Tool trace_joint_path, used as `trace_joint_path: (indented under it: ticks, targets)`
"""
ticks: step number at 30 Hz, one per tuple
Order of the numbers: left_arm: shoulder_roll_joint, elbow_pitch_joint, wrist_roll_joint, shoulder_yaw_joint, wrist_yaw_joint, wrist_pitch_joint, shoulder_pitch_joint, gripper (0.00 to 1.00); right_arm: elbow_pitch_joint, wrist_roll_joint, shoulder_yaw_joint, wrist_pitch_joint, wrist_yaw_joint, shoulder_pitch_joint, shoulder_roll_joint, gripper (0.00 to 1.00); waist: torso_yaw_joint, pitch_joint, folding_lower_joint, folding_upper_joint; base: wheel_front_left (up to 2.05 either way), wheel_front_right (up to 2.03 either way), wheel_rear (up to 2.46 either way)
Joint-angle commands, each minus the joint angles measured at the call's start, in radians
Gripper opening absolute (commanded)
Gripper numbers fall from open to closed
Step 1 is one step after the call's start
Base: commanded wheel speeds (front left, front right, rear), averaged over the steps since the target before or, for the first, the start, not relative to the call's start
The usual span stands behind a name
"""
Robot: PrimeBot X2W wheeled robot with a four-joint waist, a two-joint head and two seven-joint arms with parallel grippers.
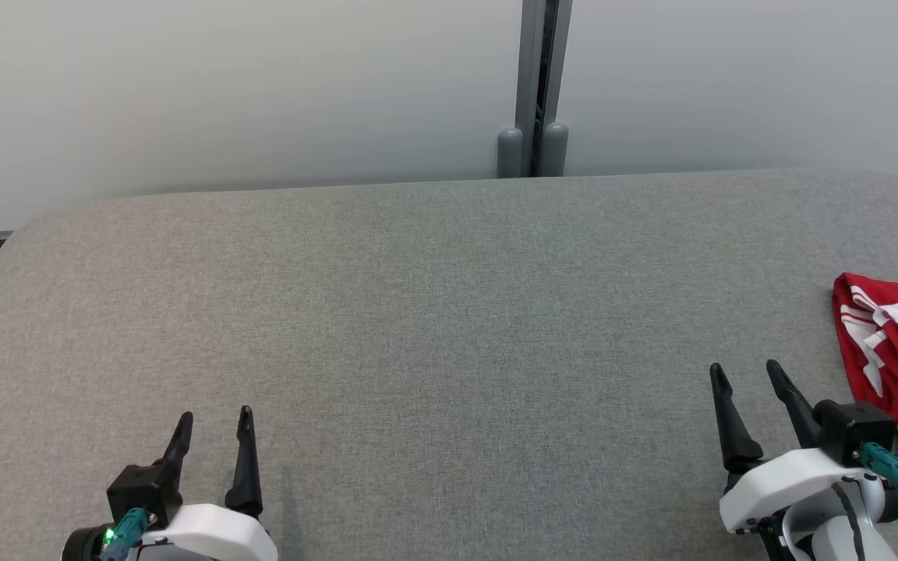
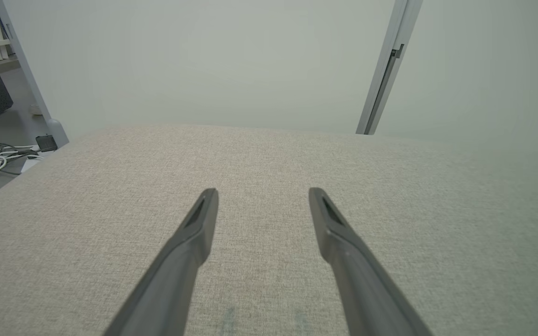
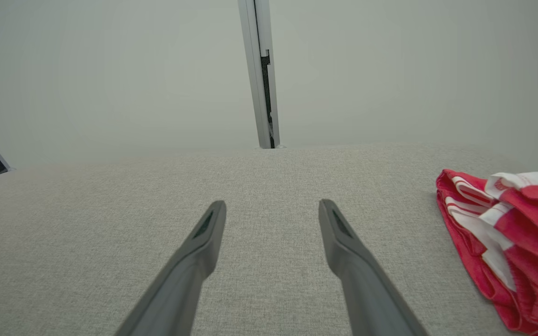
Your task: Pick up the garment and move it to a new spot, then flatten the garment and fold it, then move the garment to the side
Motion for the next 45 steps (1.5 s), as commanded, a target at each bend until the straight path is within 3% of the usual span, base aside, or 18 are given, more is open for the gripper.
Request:
trace_joint_path:
  ticks: [1,17,18,22,45]
  targets:
    - [0.005,0.002,-0.003,0.003,-0.006,-0.004,0.003,1.00,-0.005,0.003,-0.001,-0.004,0.000,0.003,-0.006,1.00,0.000,0.001,0.0000,0.0000,0.00,0.00,0.00]
    - [0.005,-0.005,0.002,0.006,-0.010,-0.004,-0.005,1.00,-0.001,-0.012,-0.013,-0.004,0.000,-0.027,-0.006,1.00,-0.003,0.008,0.0000,0.0000,0.00,0.00,0.00]
    - [0.000,-0.002,-0.001,0.003,-0.008,0.000,0.000,0.00,-0.001,-0.009,-0.011,0.000,0.000,-0.020,0.000,0.00,-0.003,0.008,0.0000,0.0000,0.00,0.00,0.00]
    - [-0.009,0.030,-0.010,0.004,-0.009,0.012,0.017,0.00,0.027,0.001,-0.012,0.008,0.000,0.008,0.011,0.00,-0.003,0.008,0.0000,0.0000,0.00,0.00,0.00]
    - [-0.005,-0.039,-0.431,0.048,-0.052,0.120,-0.001,0.00,-0.073,0.442,-0.046,0.118,0.000,0.039,0.006,0.00,-0.003,0.004,0.0000,0.0000,0.00,0.00,0.00]
